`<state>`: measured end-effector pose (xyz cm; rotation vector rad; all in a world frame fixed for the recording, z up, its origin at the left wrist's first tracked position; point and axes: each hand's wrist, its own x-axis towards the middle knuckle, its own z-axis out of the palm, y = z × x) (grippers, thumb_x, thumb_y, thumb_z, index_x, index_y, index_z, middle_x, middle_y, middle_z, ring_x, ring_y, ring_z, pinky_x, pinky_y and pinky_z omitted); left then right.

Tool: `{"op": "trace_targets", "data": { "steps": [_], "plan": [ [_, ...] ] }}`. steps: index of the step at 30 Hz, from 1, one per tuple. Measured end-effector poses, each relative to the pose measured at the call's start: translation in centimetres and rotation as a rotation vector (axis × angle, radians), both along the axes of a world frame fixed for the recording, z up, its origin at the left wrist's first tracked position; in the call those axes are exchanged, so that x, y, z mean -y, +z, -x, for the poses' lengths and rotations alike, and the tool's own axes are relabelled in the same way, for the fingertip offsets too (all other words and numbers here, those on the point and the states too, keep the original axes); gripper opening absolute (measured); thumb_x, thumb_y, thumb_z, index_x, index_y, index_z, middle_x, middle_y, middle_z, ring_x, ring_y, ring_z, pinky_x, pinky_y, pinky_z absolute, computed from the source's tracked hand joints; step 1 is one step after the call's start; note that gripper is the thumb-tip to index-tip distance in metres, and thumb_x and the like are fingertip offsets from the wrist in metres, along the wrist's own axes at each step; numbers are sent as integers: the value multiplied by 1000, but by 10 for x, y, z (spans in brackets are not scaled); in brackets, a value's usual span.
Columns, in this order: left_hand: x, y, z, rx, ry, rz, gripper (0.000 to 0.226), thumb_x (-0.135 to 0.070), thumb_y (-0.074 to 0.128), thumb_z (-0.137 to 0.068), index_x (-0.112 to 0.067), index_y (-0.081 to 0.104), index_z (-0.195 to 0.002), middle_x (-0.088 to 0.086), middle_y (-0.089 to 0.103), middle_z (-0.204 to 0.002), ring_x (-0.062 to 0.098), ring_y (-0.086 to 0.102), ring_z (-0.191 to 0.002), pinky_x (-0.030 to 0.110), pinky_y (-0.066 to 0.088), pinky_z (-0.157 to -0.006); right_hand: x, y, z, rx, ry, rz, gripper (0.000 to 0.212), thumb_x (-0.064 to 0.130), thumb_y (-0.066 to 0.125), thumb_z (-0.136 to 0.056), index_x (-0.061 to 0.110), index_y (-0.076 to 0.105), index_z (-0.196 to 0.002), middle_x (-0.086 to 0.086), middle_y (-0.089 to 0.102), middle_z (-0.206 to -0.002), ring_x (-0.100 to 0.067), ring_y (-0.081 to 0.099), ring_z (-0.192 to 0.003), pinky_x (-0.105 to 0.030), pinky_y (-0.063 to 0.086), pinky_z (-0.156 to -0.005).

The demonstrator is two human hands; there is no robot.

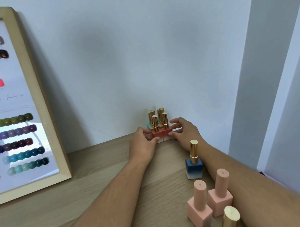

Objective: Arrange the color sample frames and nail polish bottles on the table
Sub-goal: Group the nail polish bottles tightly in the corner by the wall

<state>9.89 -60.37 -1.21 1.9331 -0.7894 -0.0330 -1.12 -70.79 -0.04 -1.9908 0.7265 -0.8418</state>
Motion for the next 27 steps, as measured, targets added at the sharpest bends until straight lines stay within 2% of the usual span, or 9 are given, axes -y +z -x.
{"op": "trace_targets", "data": {
  "steps": [6,10,15,20,25,27],
  "plan": [
    [6,1,-3,-4,4,-12,31,-27,76,-74,-22,53,-93,-4,61,-83,13,60,-80,31,53,-76,2,1,-3,-61,-13,66,39,13,65,-84,15,57,-122,-4,63,-121,-11,55,-92,-21,41,-81],
    [6,1,-4,-18,-1,-12,31,-27,76,-74,-23,51,-91,-5,60,-85,13,60,-82,29,51,-78,3,0,-4,-57,-21,73,37,12,64,-84,15,58,-120,-4,63,-119,-11,55,-91,-21,41,-81],
    [10,1,-6,-30,3,5,31,-25,76,-74,-22,52,-93,-8,57,-85,10,57,-79,23,45,-73,6,-1,-10,-57,-27,80,35,12,64,-84,15,58,-118,-4,63,-117,-11,56,-90,-22,44,-80],
    [14,3,-12,-27,17,9,32,-25,76,-74,-17,56,-98,-4,60,-90,13,59,-86,25,47,-77,9,-1,-15,-44,-31,99,32,13,65,-83,16,60,-115,-3,64,-113,-9,55,-87,-12,38,-67],
    [16,3,-13,-31,20,7,32,-26,77,-74,-18,55,-96,-3,62,-91,12,59,-85,25,46,-76,10,0,-18,-46,-28,88,34,13,64,-84,15,59,-117,-3,64,-114,-10,56,-89,-17,40,-75],
    [13,3,-12,-43,15,9,34,-28,77,-73,-18,54,-97,-4,61,-91,13,59,-85,24,45,-75,9,0,-16,-34,-29,68,36,12,65,-84,14,57,-119,-3,64,-113,-12,58,-91,-22,46,-79]
  ]
}}
